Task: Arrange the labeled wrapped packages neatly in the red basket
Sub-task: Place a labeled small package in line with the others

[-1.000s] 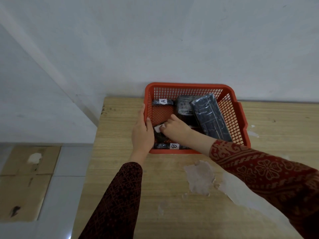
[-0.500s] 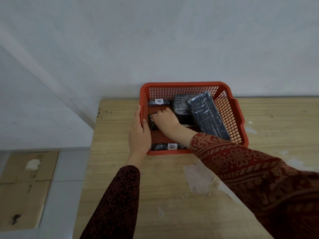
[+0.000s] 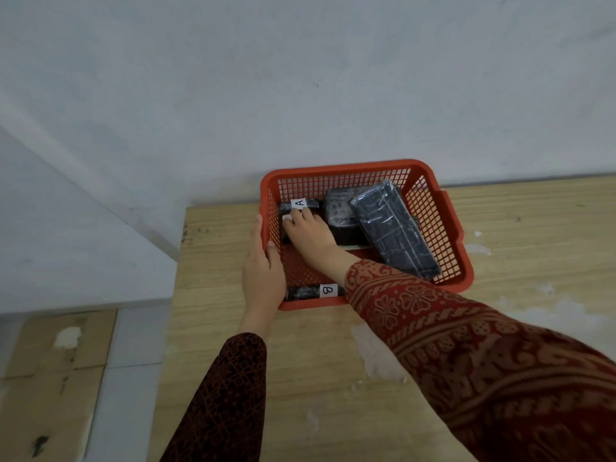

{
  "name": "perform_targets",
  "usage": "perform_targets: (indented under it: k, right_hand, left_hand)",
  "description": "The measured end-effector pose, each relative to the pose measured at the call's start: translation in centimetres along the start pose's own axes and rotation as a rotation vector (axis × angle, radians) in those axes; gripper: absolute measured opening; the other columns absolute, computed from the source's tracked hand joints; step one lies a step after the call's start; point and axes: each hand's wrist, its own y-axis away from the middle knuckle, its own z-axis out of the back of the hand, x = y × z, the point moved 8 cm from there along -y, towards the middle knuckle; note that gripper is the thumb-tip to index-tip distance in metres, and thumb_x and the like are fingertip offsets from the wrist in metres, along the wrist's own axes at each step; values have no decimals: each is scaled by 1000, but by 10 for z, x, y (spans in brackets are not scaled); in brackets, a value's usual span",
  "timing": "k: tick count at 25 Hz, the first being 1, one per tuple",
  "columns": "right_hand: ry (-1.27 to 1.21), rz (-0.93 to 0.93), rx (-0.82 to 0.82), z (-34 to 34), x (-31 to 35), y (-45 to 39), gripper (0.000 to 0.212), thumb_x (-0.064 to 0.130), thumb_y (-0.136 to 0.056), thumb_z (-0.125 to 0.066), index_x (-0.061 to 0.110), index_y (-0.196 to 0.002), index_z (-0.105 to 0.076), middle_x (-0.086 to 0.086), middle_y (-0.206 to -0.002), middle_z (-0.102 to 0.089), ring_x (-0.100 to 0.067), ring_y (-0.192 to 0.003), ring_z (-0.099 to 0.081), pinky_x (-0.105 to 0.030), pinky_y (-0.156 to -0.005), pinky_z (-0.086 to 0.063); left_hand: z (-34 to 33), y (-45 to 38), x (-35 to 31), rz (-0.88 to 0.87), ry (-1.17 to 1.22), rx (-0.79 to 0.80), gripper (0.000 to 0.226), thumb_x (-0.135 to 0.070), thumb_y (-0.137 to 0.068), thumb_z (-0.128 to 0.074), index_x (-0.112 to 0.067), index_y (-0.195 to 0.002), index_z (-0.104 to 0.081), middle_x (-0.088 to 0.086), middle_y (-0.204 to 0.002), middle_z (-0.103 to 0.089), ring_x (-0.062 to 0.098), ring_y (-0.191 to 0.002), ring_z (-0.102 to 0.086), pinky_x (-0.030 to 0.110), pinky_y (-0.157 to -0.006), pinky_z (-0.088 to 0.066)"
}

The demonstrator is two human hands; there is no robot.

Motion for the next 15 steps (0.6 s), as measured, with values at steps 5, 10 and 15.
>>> perform_targets:
  k: [5, 10, 15]
  right_hand:
    - [-325, -1, -200, 30, -7, 45, 37, 14, -90, -52, 10, -127, -53, -15, -138, -46, -33, -131, -40, -44, -106, -34]
    - [-405, -458, -439, 29, -90, 141, 66, 24, -82, -65, 20, -142, -37, -17, -157, -19, -36, -145, -16, -51, -115, -16]
    - [-375, -647, -106, 3, -133, 152, 113, 35, -71, -80, 26, -151, -1, -19, -152, -23, -39, -136, -32, -54, -107, -32]
  left_hand:
    - [4, -2, 1, -8, -24, -48, 48, -20, -99, -38, -22, -147, -32, 2, -144, -47, 17, -124, -49, 26, -96, -41]
    - [23, 10, -28, -164, -340, -273, 29, -15, -92, -48, -10, -117, -62, 10, -110, -62, 26, -102, -56, 42, -89, -43]
    - [5, 47, -58, -323, -575, -271, 25, -24, -91, -55, -16, -113, -63, 4, -104, -68, 25, -99, -60, 44, -103, -26]
